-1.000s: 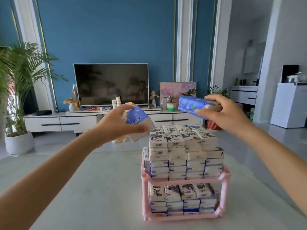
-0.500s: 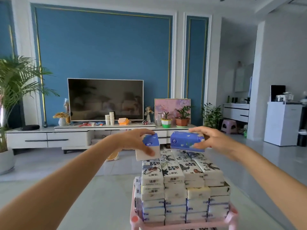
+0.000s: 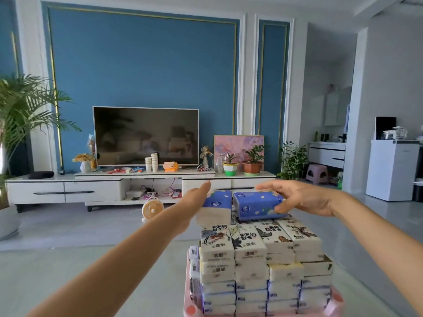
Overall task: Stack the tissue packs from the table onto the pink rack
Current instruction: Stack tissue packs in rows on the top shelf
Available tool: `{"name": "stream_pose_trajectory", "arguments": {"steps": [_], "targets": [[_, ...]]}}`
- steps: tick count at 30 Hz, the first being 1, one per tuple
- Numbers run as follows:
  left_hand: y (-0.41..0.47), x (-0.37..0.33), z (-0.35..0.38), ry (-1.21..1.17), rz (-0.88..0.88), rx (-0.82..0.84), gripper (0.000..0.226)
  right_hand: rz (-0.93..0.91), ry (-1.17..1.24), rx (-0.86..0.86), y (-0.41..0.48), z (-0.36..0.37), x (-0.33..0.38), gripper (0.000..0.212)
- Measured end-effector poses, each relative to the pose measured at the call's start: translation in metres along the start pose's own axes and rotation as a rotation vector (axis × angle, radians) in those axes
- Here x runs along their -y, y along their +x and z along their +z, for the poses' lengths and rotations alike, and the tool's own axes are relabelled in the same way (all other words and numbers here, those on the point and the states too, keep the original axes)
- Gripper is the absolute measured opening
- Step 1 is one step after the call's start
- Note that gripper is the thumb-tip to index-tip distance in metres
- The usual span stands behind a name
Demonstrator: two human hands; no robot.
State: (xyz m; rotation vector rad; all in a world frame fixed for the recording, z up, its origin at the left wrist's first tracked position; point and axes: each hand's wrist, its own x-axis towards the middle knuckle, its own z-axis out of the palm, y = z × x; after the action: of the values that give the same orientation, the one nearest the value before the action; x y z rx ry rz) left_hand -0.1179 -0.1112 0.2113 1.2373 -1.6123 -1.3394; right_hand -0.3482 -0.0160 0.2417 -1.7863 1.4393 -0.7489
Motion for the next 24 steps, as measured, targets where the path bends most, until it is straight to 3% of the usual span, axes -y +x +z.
{"name": "stream_pose_trajectory", "arguments": {"steps": [3,8,11,13,17,24], "targets": [[0.002,0.001,0.007,-0.160,-0.134,0.000,0.040,0.028,-0.048,0.020,0.003,0.002,0.005,0.074],[0.001,-0.005,0.011,-0.290,-0.149,0.055,0.051,0.028,-0.051,-0.002,-0.002,0.006,0.003,0.071],[-0.001,-0.004,0.007,-0.292,-0.171,0.054,0.061,-0.048,0.133,-0.288,-0.002,0.005,-0.007,0.053],[-0.002,0.000,0.003,-0.300,-0.213,0.028,0.061,0.008,0.254,-0.483,-0.001,0.005,-0.020,0.046],[-0.002,0.006,-0.002,-0.292,-0.283,-0.008,0.070,0.189,0.283,-0.512,0.000,0.012,-0.039,0.064],[-0.002,0.002,0.008,-0.354,-0.255,0.001,0.043,0.301,0.299,-0.356,0.010,0.015,-0.064,0.114]]}}
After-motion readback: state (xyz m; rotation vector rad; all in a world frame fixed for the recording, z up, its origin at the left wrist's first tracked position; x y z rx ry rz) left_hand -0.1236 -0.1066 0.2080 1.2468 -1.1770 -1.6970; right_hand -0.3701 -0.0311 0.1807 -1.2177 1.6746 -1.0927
